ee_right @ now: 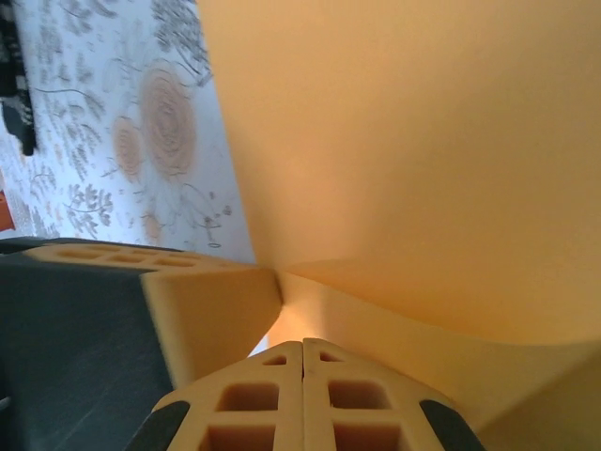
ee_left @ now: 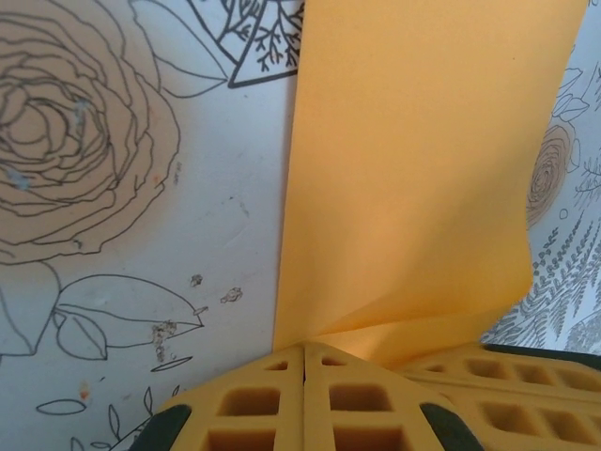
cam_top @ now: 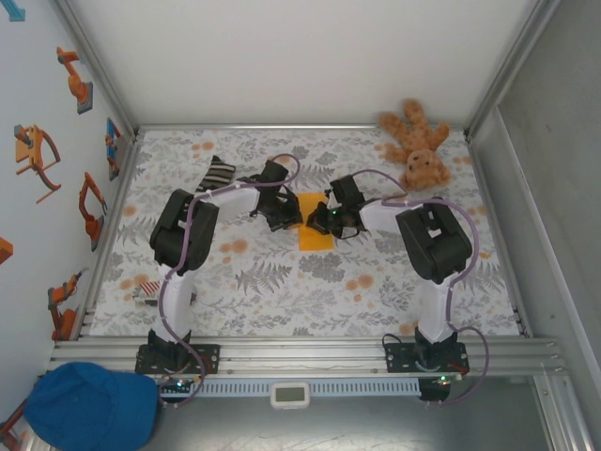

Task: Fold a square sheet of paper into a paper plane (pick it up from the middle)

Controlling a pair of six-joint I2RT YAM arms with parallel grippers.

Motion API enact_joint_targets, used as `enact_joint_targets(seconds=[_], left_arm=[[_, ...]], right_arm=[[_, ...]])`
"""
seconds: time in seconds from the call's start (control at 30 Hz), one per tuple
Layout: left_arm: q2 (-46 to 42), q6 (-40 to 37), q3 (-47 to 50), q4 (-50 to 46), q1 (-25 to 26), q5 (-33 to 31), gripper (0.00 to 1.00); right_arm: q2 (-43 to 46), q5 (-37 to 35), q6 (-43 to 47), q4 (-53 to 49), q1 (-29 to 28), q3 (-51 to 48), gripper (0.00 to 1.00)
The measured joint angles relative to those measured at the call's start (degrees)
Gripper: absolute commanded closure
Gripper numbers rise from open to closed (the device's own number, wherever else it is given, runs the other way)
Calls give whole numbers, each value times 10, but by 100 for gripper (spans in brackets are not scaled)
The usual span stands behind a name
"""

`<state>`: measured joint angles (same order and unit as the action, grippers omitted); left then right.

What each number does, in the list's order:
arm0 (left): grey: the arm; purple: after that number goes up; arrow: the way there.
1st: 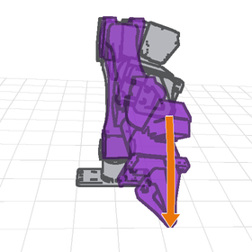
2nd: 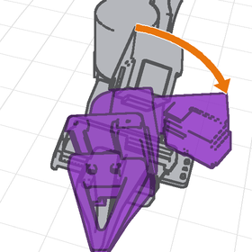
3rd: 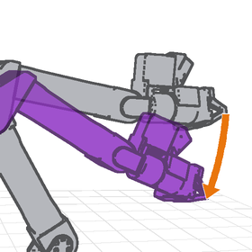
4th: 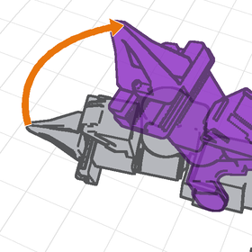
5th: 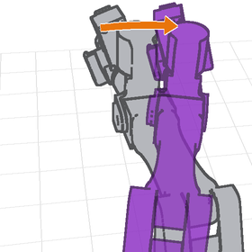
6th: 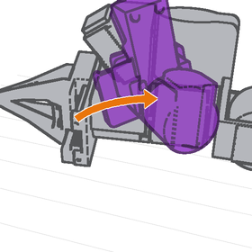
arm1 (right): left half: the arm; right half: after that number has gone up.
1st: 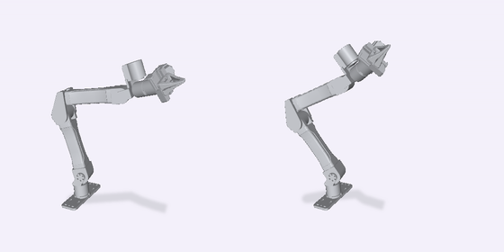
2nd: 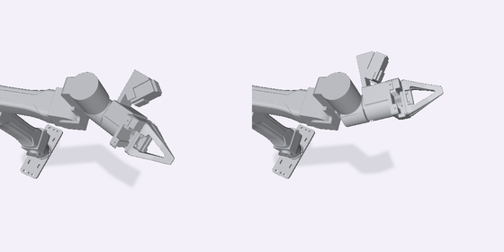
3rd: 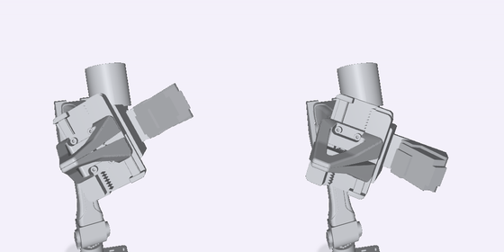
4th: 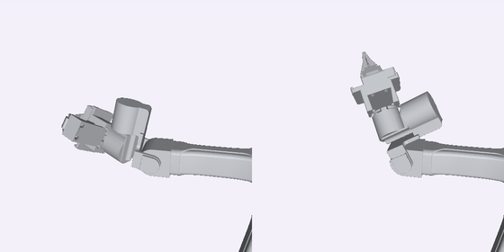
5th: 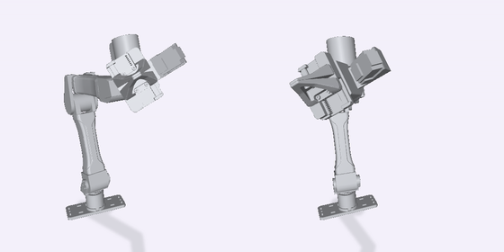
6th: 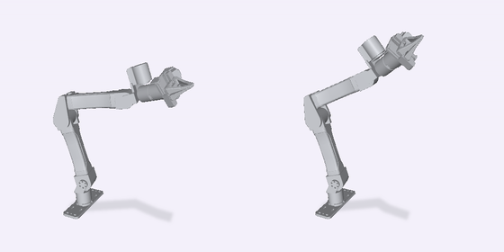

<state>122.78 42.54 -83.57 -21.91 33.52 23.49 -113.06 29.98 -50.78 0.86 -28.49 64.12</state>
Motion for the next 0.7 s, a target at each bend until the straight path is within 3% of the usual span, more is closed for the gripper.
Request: enact_joint_targets(seconds=[0.7], left_arm=[[12,-24,-27,-34,0,-1,100]], right_arm=[[-3,-14,50,-25,18,-9,100]])
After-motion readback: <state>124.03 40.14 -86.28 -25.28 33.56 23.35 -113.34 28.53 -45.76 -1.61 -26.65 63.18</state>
